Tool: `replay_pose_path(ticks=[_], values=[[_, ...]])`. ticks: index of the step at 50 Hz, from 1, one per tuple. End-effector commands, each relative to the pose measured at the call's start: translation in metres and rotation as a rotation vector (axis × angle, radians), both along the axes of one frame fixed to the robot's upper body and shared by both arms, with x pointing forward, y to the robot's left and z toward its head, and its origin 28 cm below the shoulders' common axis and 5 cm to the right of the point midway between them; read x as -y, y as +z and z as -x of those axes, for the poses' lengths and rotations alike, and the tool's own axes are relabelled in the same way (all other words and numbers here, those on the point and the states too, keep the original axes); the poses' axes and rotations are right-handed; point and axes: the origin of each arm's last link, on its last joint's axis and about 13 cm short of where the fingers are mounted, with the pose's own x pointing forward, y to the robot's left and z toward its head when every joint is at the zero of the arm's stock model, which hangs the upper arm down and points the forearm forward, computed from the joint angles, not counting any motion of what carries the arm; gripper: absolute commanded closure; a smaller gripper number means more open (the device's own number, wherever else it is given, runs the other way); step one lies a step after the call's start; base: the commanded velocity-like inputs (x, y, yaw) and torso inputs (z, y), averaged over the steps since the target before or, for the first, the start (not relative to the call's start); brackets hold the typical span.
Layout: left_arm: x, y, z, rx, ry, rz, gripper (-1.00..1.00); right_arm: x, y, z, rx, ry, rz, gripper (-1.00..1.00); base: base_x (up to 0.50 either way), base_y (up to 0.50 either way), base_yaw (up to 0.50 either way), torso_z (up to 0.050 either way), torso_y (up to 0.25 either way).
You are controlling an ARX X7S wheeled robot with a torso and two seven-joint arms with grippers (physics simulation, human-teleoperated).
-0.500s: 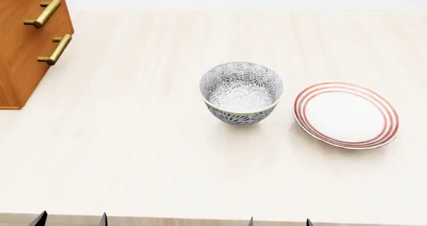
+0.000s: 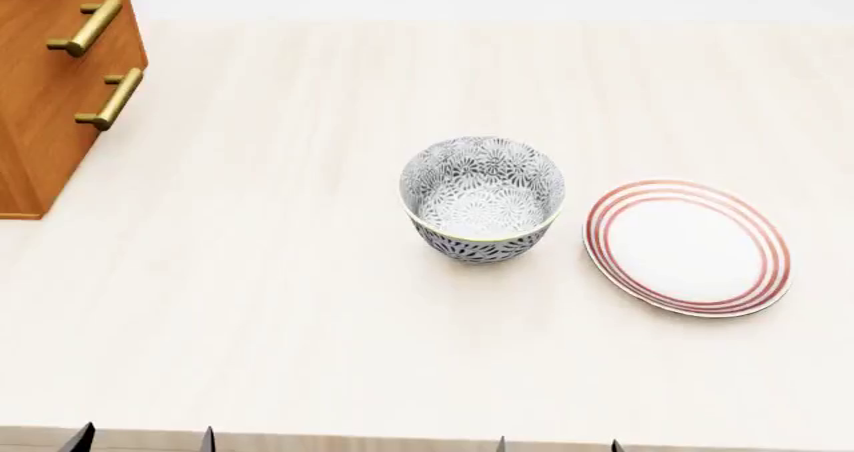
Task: Put the bowl on top of the cabinet.
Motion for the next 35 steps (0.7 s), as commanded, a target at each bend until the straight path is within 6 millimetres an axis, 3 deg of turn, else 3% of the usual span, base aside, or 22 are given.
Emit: replay_pose_path(ticks=[1, 19, 35], values=[[0.0008, -0.0008, -0.0008, -0.011, -0.012, -0.005, -1.0, 0.0004, 0.0013, -0.0005, -0.017, 0.0, -0.019, -1.0, 0.0, 0.0, 0.0, 0.0, 0.0], [0.0001, -0.0004, -0.0007, -0.007, -0.009, -0.001, -1.0, 0.0007, 0.0017, -0.0032, -0.018, -0.046, -0.024, -1.0, 0.0, 0.02, 0.0, 0.0, 0.0], [0.0001, -0.0005, -0.0006, -0.013, -0.007, -0.007, -1.0, 0.0005, 0.0019, -0.0031, -0.018, -0.034, -0.032, -1.0, 0.0, 0.44, 0.0, 0.0, 0.0]])
